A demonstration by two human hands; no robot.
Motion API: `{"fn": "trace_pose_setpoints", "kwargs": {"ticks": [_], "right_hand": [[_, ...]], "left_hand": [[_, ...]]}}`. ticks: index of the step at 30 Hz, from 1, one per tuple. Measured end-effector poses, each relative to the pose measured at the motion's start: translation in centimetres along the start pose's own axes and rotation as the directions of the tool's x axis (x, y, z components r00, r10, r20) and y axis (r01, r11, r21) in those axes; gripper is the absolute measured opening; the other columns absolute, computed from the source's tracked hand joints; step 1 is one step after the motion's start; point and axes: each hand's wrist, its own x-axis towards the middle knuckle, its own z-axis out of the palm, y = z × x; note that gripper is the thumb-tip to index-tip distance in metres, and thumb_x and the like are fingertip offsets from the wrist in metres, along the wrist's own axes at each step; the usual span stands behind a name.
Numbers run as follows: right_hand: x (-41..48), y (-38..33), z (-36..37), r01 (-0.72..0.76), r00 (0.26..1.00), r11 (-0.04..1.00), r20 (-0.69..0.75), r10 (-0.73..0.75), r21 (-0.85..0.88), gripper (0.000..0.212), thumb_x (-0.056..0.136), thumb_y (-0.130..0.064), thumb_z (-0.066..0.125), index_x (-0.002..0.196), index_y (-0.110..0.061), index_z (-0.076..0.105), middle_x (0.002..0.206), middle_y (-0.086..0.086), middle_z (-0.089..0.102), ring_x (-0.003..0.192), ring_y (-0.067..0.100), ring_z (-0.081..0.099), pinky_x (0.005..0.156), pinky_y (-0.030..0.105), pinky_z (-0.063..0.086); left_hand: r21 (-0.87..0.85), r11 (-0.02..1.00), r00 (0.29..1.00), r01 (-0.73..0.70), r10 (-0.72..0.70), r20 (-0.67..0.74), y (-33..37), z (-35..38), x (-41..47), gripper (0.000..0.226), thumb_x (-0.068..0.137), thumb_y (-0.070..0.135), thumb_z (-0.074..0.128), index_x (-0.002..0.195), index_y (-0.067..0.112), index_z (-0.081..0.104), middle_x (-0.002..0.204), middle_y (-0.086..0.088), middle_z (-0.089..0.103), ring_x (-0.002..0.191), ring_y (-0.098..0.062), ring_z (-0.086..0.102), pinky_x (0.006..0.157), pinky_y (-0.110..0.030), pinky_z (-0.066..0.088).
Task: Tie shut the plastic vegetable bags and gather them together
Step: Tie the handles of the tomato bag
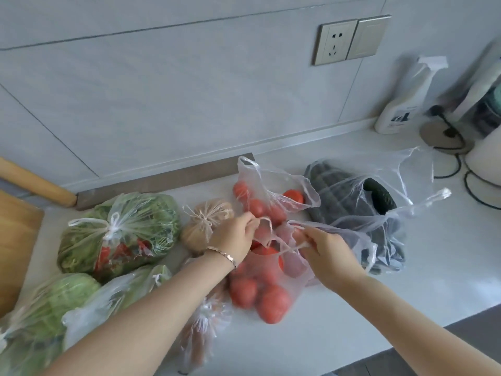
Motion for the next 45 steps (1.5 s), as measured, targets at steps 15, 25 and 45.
{"fn": "trace_pose_setpoints", "kwargs": {"ticks": [15,25,45], "right_hand": [[4.5,2.5,-4.9,0.057,0.987,0.998,-0.151,-0.052,0.032,0.042,0.089,-0.034,0.052,0.057,-0.008,0.047,0.050,0.004,0.050,0.050,0.022,0.041,0.050,0.031,0.036],[0.4,1.6,-2.5,0.026,0.989,0.972,-0.145,0.009,0.235,0.042,0.086,-0.033,0.057,0.057,-0.002,0.049,0.042,-0.004,0.046,0.043,0.010,0.038,0.050,0.027,0.036],[-1.8,0.6,-0.7,-0.003,0.946,0.858,0.279,-0.163,0.513,0.030,0.090,-0.016,0.054,0.060,-0.014,0.053,0.055,-0.008,0.054,0.049,-0.001,0.048,0.055,0.008,0.039]], "left_hand": [[-0.440,0.774,0.859,0.455,-0.513,-0.013,4.5,-4.1,-3.7,0.026,0.066,0.020,0.050,0.043,0.010,0.042,0.034,0.000,0.033,0.037,-0.018,0.032,0.046,-0.022,0.028],[-0.628,0.539,0.826,0.561,-0.407,0.389,6.6,-5.5,-6.2,0.036,0.087,0.003,0.047,0.052,0.007,0.041,0.029,0.006,0.030,0.027,-0.007,0.024,0.045,-0.023,0.021],[-0.770,0.220,0.717,0.599,-0.576,0.392,5.2,-4.4,-9.5,0.030,0.088,0.000,0.044,0.058,0.003,0.049,0.033,-0.004,0.051,0.024,-0.010,0.039,0.039,-0.021,0.044]]}}
